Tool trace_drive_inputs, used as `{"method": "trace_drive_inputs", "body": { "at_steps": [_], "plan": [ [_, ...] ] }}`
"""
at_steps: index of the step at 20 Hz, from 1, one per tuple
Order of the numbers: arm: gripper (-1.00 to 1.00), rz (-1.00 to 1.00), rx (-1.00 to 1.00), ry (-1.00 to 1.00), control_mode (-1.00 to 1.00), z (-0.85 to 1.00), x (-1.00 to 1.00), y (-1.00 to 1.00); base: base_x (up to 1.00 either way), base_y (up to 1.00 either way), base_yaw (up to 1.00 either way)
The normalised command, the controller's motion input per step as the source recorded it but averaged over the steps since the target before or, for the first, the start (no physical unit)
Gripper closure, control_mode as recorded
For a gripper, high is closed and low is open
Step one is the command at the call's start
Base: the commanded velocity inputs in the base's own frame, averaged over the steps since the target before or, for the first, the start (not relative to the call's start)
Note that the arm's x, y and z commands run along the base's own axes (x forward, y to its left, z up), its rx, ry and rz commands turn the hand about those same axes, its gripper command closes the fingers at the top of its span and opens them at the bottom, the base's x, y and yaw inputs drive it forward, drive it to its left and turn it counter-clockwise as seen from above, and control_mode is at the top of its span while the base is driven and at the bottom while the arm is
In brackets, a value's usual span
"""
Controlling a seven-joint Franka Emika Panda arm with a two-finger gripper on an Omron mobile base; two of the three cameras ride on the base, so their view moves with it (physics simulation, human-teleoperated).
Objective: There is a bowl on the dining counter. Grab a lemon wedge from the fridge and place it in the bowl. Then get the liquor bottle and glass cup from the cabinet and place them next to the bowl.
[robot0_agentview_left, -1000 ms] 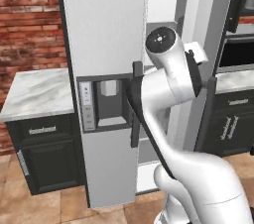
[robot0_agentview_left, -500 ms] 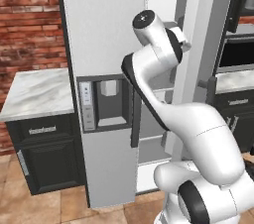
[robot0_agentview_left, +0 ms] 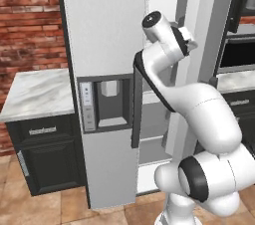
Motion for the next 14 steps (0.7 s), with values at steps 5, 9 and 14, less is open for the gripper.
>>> {"method": "trace_drive_inputs", "body": {
  "at_steps": [5, 9, 14],
  "plan": [
    [-1.0, -0.09, 0.0, 0.0, -1.0, -0.1, 0.07, -0.78, 0.0, 0.0, 0.0],
    [-1.0, -0.08, 0.0, 0.0, -1.0, -0.04, 0.0, -0.91, 0.0, 0.0, 0.0],
    [-1.0, -0.06, 0.0, 0.0, -1.0, -0.02, 0.0, -0.99, 0.0, 0.0, 0.0]
  ]
}}
